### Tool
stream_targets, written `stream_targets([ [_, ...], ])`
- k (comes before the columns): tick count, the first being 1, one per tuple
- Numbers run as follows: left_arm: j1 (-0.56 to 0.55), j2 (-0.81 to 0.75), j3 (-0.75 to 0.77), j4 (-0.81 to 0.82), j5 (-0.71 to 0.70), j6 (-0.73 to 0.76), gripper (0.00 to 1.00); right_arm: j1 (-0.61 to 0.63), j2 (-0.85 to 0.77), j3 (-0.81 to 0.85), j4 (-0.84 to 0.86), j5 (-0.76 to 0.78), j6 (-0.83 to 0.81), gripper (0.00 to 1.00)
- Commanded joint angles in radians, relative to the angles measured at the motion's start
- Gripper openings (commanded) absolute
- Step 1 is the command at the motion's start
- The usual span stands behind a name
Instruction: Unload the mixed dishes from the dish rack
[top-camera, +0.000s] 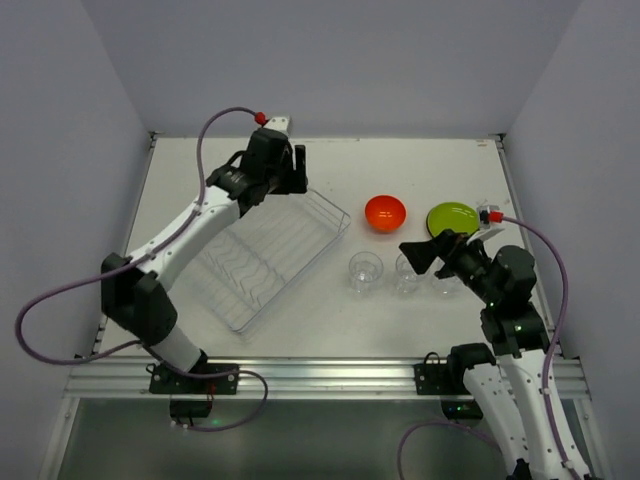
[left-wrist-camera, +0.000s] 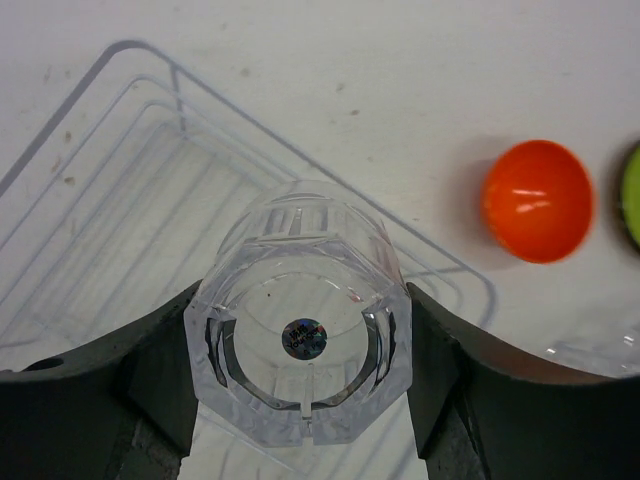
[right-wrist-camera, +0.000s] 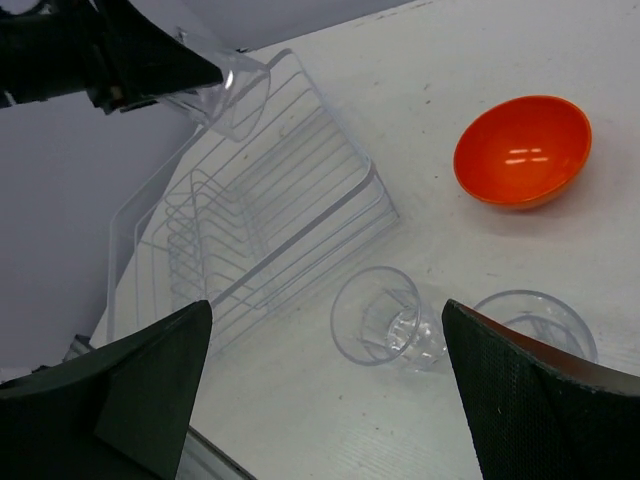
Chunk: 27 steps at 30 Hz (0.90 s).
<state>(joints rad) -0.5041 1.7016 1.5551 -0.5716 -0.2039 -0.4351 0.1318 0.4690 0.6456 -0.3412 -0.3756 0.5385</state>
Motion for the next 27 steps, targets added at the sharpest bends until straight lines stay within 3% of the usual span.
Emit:
stream_targets([
  [1, -0.060, -0.206, -0.087, 0.156, 0.122, -0.034, 0.00, 0.002, 0.043, 0.000, 0.091, -0.165, -0.026, 0.99],
  [8, -0.070, -0.528, -0.389, 0.557, 0.466, -0.239, 0.00, 0.002, 0.060, -0.032, 0.329, -0.603, 0.101, 0.99],
  [11, -0.073, -0.580, -0.502, 0.712, 0.589, -0.356, 0.00, 0.003, 0.042, -0.072, 0.529, -0.660, 0.247, 0.99],
  [12, -0.074, -0.585, -0.536, 0.837, 0.624, -0.387, 0.00, 0.006, 0.040, -0.084, 0.641, -0.680, 0.288, 0.99],
  [14, -0.074, -0.571, -0.619, 0.947, 0.711, -0.498, 0.00, 0.014, 0.048, -0.104, 0.744, -0.689, 0.389, 0.98],
  [15, -0.077, -0.562, -0.650, 1.081, 0.739, -0.543, 0.00, 0.017, 0.056, -0.107, 0.819, -0.691, 0.440, 0.98],
  [17, -0.085, -0.524, -0.743, 1.319, 0.802, -0.687, 0.00, 0.031, 0.079, -0.109, 0.881, -0.683, 0.471, 0.96],
  [20, -0.109, -0.471, -0.821, 1.525, 0.836, -0.821, 0.00, 0.045, 0.100, -0.098, 0.918, -0.648, 0.474, 0.95],
  [27, -0.137, -0.422, -0.918, 1.728, 0.821, -0.929, 0.00, 0.144, 0.215, -0.104, 0.964, -0.588, 0.424, 0.87],
])
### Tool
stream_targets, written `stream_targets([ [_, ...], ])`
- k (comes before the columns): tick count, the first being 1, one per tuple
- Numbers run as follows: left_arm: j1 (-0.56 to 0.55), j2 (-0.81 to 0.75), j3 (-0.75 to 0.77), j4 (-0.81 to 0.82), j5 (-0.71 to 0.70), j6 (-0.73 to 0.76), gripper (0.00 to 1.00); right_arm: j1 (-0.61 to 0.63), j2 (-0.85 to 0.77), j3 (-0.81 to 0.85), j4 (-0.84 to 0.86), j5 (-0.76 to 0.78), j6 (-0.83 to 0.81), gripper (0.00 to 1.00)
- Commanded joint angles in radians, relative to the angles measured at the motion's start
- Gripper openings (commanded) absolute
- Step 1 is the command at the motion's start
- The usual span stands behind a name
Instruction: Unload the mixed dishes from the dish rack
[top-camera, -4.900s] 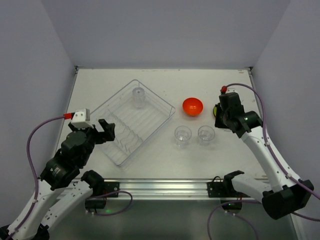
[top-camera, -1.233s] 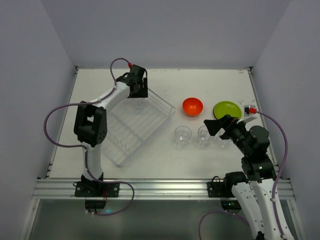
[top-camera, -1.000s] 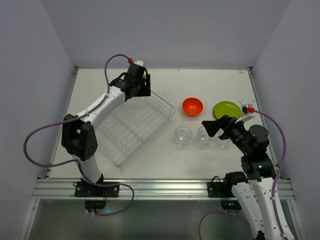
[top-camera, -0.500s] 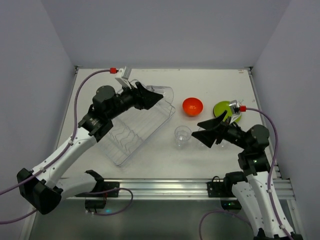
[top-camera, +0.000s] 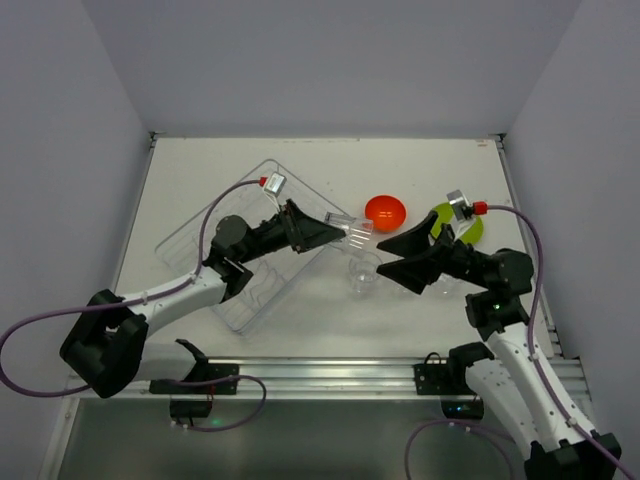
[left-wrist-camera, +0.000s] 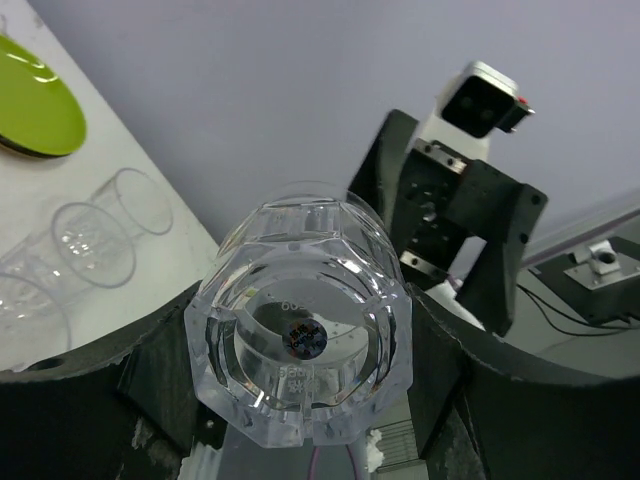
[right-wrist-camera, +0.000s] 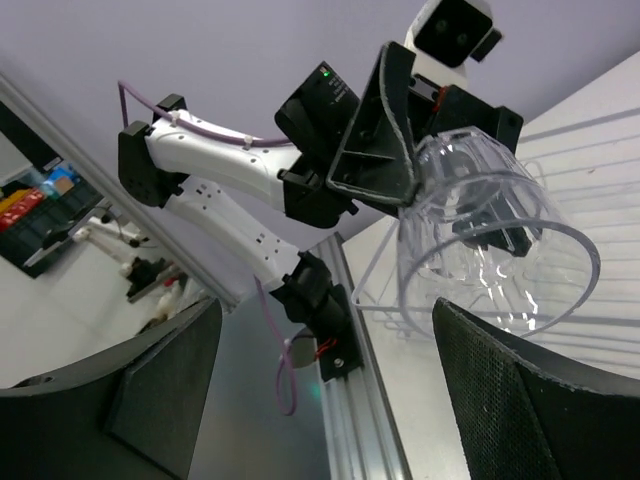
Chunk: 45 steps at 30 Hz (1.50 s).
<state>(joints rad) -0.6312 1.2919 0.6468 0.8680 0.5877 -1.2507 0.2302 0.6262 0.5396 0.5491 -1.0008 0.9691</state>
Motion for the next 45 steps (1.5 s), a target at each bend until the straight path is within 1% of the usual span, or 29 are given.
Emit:
stream_targets([
  [1, -0.012, -0.013, -0.022, 0.296, 0.024, -0.121, 0.00, 0.063, 0.072, 0.005, 0.071, 0.047, -0.016, 0.87],
  [6, -0.036, -0.017, -0.048, 0.307, 0.001, -0.113, 0.00, 0.175, 0.136, 0.033, 0.063, 0.123, -0.076, 0.82],
  [10, -0.050, -0.028, -0.110, 0.305, -0.054, -0.107, 0.00, 0.208, 0.188, 0.048, 0.123, 0.123, -0.081, 0.61],
  [14, -0.056, -0.025, -0.136, 0.304, -0.075, -0.110, 0.00, 0.227, 0.219, 0.033, 0.225, 0.143, -0.078, 0.55],
  [15, -0.058, -0.025, -0.139, 0.305, -0.080, -0.108, 0.00, 0.233, 0.224, 0.031, 0.235, 0.152, -0.082, 0.47],
  [18, -0.067, -0.026, -0.151, 0.305, -0.092, -0.110, 0.00, 0.236, 0.256, 0.034, 0.247, 0.165, -0.090, 0.40],
  [19, -0.070, -0.026, -0.154, 0.307, -0.092, -0.107, 0.00, 0.239, 0.276, 0.034, 0.253, 0.166, -0.090, 0.32],
  [21, -0.070, -0.028, -0.159, 0.312, -0.092, -0.107, 0.00, 0.241, 0.291, 0.036, 0.259, 0.171, -0.092, 0.28],
  [23, -0.070, -0.029, -0.162, 0.315, -0.092, -0.102, 0.00, 0.241, 0.303, 0.033, 0.264, 0.177, -0.093, 0.20],
  [24, -0.070, -0.034, -0.161, 0.315, -0.091, -0.093, 0.00, 0.241, 0.303, 0.027, 0.265, 0.182, -0.096, 0.09],
  [25, -0.070, -0.037, -0.162, 0.315, -0.091, -0.087, 0.00, 0.241, 0.300, 0.020, 0.265, 0.201, -0.099, 0.04],
  [26, -0.070, -0.040, -0.161, 0.315, -0.091, -0.081, 0.00, 0.241, 0.285, 0.017, 0.259, 0.212, -0.107, 0.00],
  [27, -0.070, -0.052, -0.164, 0.312, -0.091, -0.067, 0.00, 0.241, 0.274, 0.016, 0.244, 0.223, -0.115, 0.00],
  [29, -0.070, -0.071, -0.157, 0.251, -0.095, -0.040, 0.15, 0.242, 0.248, 0.020, 0.174, 0.255, -0.160, 0.00],
  [30, -0.070, -0.097, -0.156, 0.217, -0.115, 0.005, 0.28, 0.241, 0.221, 0.029, 0.140, 0.266, -0.182, 0.00],
  [31, -0.070, -0.112, -0.148, 0.133, -0.129, 0.032, 0.66, 0.241, 0.207, 0.036, 0.103, 0.280, -0.208, 0.00],
  [33, -0.070, -0.173, -0.136, 0.022, -0.184, 0.110, 0.93, 0.241, 0.167, 0.057, -0.039, 0.336, -0.285, 0.00],
  [34, -0.070, -0.195, -0.116, -0.110, -0.209, 0.143, 0.98, 0.241, 0.156, 0.065, -0.128, 0.350, -0.305, 0.00],
  [35, -0.070, -0.244, -0.102, -0.188, -0.271, 0.172, 1.00, 0.241, 0.144, 0.075, -0.180, 0.370, -0.364, 0.00],
  [36, -0.070, -0.271, -0.090, -0.258, -0.310, 0.239, 1.00, 0.239, 0.118, 0.098, -0.236, 0.414, -0.389, 0.00],
  [37, -0.070, -0.296, -0.060, -0.402, -0.351, 0.273, 1.00, 0.239, 0.104, 0.112, -0.347, 0.442, -0.415, 0.00],
  [38, -0.070, -0.325, -0.043, -0.484, -0.395, 0.304, 1.00, 0.239, 0.090, 0.124, -0.400, 0.474, -0.459, 0.00],
  [39, -0.070, -0.380, -0.026, -0.551, -0.487, 0.359, 1.00, 0.239, 0.075, 0.150, -0.455, 0.566, -0.474, 0.00],
  [40, -0.070, -0.408, -0.012, -0.672, -0.529, 0.385, 1.00, 0.239, 0.049, 0.167, -0.565, 0.624, -0.486, 0.00],
  [41, -0.070, -0.472, 0.005, -0.722, -0.584, 0.402, 1.00, 0.239, 0.041, 0.184, -0.630, 0.684, -0.510, 0.00],
  [42, -0.070, -0.508, 0.011, -0.762, -0.623, 0.442, 1.00, 0.239, 0.035, 0.230, -0.694, 0.747, -0.521, 0.00],
  [43, -0.070, -0.573, 0.019, -0.828, -0.658, 0.480, 1.00, 0.238, 0.038, 0.258, -0.816, 0.881, -0.539, 0.00],
  [44, -0.070, -0.601, 0.028, -0.862, -0.675, 0.481, 1.00, 0.238, 0.044, 0.285, -0.878, 0.954, -0.544, 0.00],
  [45, -0.068, -0.630, 0.040, -0.962, -0.692, 0.519, 1.00, 0.235, 0.053, 0.343, -0.943, 1.029, -0.547, 0.00],
])
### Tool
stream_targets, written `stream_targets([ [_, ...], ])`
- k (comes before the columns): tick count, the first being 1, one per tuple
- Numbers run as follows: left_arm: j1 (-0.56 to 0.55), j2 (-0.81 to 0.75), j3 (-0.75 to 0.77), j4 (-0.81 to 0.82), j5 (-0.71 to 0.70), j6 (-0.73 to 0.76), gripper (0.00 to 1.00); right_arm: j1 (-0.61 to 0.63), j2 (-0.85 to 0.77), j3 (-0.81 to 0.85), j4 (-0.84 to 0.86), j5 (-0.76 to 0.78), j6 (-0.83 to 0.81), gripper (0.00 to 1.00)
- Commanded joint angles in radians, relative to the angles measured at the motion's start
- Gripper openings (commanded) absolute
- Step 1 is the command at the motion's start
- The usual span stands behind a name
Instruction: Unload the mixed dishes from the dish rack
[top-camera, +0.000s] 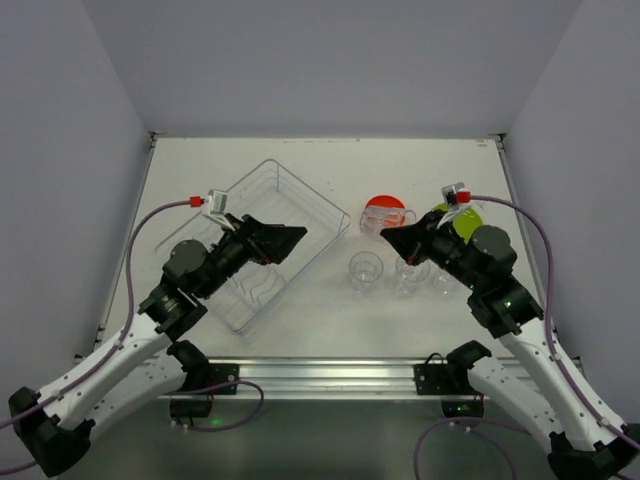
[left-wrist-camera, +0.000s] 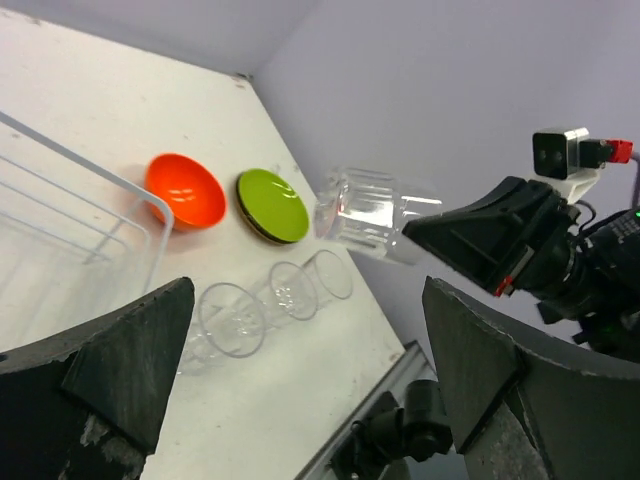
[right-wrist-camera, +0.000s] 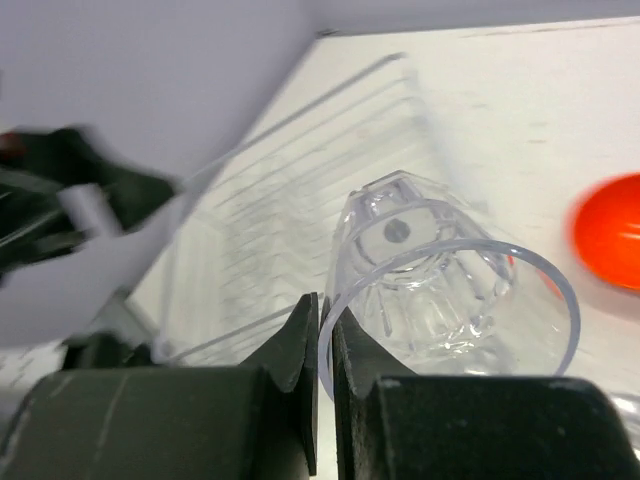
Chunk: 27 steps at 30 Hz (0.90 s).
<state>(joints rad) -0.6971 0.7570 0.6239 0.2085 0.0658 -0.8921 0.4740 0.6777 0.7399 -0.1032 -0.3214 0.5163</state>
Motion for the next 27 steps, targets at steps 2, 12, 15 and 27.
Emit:
stream_targets([
  [2, -0.004, -0.146, 0.117, -0.392, -0.227, 0.220, 1.00, -0.017, 0.040, 0.196, -0.454, 0.569, -0.098, 0.00],
  [12, -0.004, -0.093, 0.292, -0.813, -0.288, 0.450, 1.00, -0.391, 0.230, 0.320, -0.702, 0.706, -0.148, 0.00],
  [15, -0.004, -0.087, 0.286, -0.845, -0.305, 0.459, 1.00, -0.467, 0.307, 0.317, -0.699, 0.703, -0.147, 0.00],
  [27, -0.004, -0.163, 0.171, -0.773, -0.345, 0.502, 1.00, -0.696, 0.548, 0.248, -0.613, 0.545, -0.105, 0.00],
])
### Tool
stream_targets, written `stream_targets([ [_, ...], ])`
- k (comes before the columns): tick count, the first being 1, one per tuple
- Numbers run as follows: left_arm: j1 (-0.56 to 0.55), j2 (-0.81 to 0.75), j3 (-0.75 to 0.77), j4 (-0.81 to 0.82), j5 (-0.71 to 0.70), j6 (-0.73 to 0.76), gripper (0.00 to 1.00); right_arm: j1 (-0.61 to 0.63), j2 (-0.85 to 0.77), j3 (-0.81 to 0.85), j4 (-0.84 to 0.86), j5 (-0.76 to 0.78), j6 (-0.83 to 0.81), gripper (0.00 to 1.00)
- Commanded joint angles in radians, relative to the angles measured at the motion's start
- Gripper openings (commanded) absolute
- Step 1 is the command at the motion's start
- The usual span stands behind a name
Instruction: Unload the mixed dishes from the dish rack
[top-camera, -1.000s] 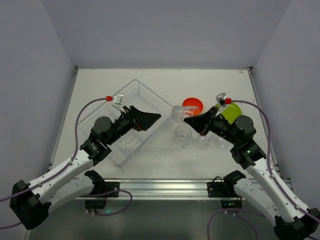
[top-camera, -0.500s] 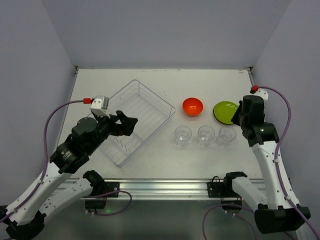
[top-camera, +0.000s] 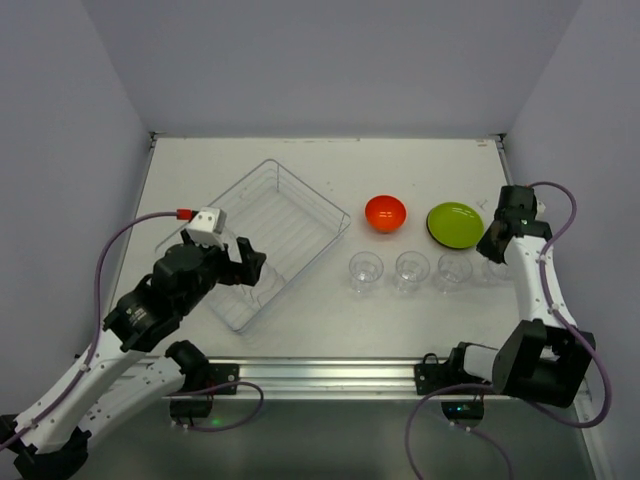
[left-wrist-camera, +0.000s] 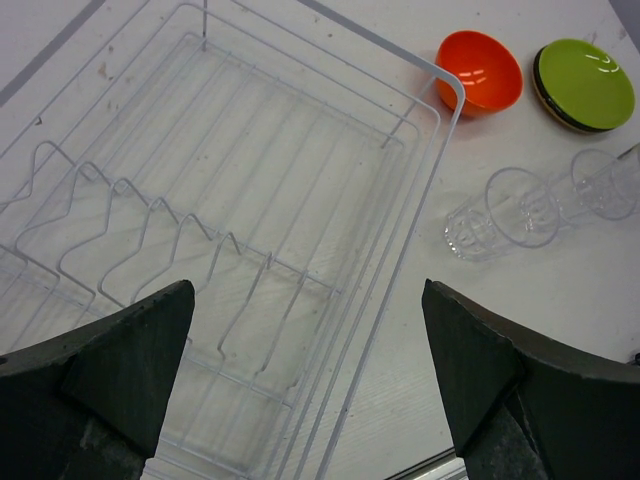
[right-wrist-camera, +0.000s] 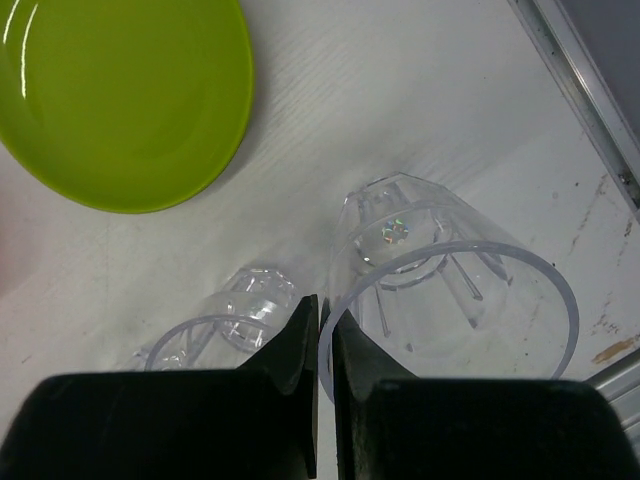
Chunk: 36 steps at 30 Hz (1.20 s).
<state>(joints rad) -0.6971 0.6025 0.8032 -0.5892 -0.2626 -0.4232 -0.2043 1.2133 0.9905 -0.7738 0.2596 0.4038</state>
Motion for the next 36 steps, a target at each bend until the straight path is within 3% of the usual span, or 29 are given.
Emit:
stream_targets([
  [1, -0.004, -0.018, -0.009, 0.025, -0.018, 0.032, 1.00, -0.021, 0.037, 0.000, 0.057, -0.046, 0.009, 0.00],
  [8, -0.005, -0.095, -0.016, 0.012, -0.078, 0.004, 1.00, -0.055, 0.140, 0.011, 0.056, -0.114, 0.003, 0.01],
  [24, -0.008, -0.113, -0.018, 0.003, -0.106, -0.009, 1.00, -0.073, 0.193, -0.004, 0.011, -0.014, 0.013, 0.00],
  [29, -0.008, -0.106, -0.018, 0.002, -0.106, -0.009, 1.00, -0.075, 0.204, 0.000, 0.005, -0.020, 0.013, 0.09],
  [31, -0.008, -0.102, -0.018, 0.002, -0.107, -0.009, 1.00, -0.075, 0.209, 0.002, -0.001, -0.023, 0.015, 0.19],
  [36, -0.008, -0.102, -0.018, -0.003, -0.118, -0.014, 1.00, -0.075, 0.207, 0.002, -0.010, -0.023, 0.017, 0.30],
])
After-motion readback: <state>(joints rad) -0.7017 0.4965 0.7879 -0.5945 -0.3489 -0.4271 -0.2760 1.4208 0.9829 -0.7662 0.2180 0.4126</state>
